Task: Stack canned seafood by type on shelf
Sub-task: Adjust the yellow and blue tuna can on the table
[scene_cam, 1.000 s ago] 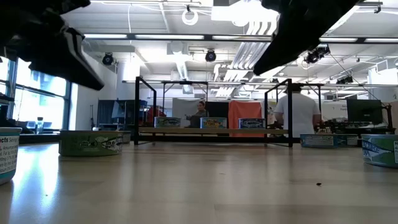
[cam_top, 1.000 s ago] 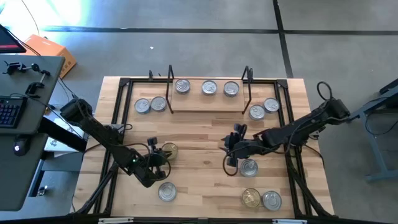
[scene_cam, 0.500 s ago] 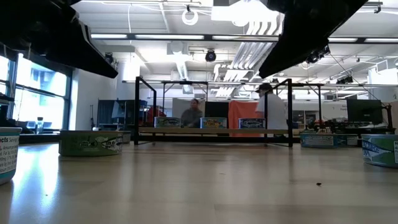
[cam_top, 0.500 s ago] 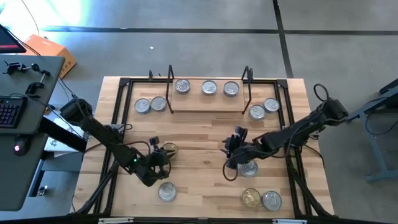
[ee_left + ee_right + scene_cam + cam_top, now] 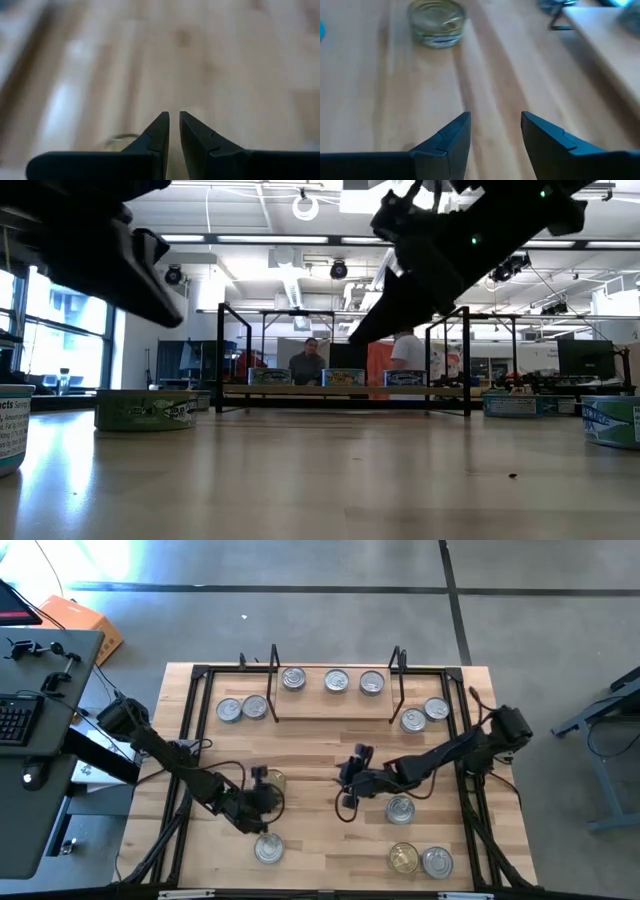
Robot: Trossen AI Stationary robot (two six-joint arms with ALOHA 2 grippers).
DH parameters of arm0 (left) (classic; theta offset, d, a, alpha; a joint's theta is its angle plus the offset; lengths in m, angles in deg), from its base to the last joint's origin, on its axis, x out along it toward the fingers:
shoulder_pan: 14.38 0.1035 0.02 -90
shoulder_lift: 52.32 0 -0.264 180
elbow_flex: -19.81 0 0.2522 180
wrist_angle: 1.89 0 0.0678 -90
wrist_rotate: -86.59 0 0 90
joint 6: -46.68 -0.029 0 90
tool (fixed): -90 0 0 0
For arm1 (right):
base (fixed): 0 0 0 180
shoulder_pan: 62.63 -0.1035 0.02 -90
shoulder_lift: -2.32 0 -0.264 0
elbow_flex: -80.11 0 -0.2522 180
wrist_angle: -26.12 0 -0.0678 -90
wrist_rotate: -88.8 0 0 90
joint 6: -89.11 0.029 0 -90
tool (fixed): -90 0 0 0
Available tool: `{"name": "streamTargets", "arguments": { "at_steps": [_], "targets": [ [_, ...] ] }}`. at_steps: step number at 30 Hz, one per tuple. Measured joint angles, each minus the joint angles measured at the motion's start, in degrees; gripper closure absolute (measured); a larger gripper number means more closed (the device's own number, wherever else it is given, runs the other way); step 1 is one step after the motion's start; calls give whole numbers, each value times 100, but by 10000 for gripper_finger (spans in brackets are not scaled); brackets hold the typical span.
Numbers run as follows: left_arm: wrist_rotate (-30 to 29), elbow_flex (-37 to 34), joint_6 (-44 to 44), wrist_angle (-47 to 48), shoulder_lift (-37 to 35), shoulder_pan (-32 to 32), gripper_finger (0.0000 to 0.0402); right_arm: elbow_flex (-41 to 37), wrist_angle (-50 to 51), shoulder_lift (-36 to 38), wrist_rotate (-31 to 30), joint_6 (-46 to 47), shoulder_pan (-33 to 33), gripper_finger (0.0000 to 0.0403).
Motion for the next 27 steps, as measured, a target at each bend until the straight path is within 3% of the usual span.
{"name": "streamTargets", "arguments": {
  "at_steps": [4, 9, 14, 20, 24, 27],
  "targets": [
    [1361, 209, 161, -12, 0, -117, 364, 0, -125, -181, 198, -208, -2, 237],
    [2587, 391, 1142, -59, 0, -494, 377, 0, -90, -219, 208, -152, -6, 238],
    [2384, 392, 2131, -210, 180, -781, 399, 2, 573, -88, 207, 247, -284, 238],
    [2048, 392, 2810, -268, 775, -741, 401, 0, 2949, 440, -133, 1647, -911, 238],
    [1995, 396, 2659, -499, 1065, -556, 401, 2, 4276, 930, -317, 2742, -1469, 238],
    [1828, 400, 2079, -709, 1176, -329, 401, 2, 4729, 1313, -354, 3257, -1874, 237]
  ]
}}
